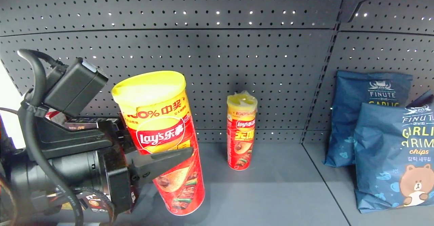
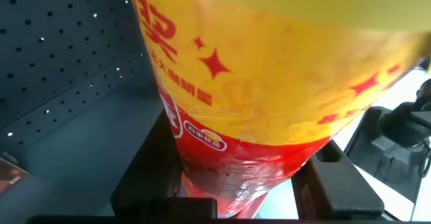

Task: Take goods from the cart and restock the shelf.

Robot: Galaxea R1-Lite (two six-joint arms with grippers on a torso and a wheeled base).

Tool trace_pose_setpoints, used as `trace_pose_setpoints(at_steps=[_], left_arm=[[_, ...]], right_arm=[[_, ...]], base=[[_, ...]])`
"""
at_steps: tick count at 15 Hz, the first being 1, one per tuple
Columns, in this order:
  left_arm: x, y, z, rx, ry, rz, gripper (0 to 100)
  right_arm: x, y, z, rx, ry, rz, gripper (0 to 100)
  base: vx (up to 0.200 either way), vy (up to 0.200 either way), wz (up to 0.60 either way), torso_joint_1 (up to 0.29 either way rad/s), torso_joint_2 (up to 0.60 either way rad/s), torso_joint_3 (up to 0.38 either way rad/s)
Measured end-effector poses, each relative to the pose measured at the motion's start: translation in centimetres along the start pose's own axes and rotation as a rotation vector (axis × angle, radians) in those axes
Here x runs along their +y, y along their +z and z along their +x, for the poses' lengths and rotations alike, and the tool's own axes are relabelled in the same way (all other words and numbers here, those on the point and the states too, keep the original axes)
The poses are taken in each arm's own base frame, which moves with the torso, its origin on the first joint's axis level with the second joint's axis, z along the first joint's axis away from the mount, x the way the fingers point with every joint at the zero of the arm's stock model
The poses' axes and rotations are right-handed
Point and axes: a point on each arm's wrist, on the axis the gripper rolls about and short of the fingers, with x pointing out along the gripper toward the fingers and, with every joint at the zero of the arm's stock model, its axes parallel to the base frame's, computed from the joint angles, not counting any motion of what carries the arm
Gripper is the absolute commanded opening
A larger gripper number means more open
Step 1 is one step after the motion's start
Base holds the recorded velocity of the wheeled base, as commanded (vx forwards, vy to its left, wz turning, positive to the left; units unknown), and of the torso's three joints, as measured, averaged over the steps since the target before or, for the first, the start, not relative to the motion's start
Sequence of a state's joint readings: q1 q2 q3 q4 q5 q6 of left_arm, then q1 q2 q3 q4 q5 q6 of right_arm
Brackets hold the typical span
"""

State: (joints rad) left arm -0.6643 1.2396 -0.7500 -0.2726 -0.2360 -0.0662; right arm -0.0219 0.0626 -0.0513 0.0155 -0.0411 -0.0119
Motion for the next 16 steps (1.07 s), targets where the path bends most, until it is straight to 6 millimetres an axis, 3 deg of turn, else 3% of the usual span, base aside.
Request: trace_pose_setpoints(at_steps=[3, 5, 10, 16], left_arm=[[-0.1, -0.1, 0.2, 0.007, -0.006, 0.004, 0], [-0.1, -0.2, 0.4, 0.014, -0.01, 0.004, 0], [0.2, -0.5, 0.4, 0.023, 0.023, 0.0, 0], [0.6, -1.1, 0.1, 0.037, 0.05, -0.011, 0]], right_arm=[[0.0, 6.7, -0.1, -0.063, 0.073, -0.037, 100], [0.2, 10.1, 1.1, -0.042, 0.187, -0.084, 100], [1.8, 12.6, 6.2, 0.135, 0.454, -0.146, 100], [8.4, 14.3, 14.1, 0.248, 0.664, -0.208, 100]], base=[[0.0, 0.0, 0.0, 0.0, 0.0, 0.0], [0.0, 0.0, 0.0, 0.0, 0.0, 0.0], [0.0, 0.0, 0.0, 0.0, 0.0, 0.0], [0.0, 0.0, 0.0, 0.0, 0.0, 0.0]])
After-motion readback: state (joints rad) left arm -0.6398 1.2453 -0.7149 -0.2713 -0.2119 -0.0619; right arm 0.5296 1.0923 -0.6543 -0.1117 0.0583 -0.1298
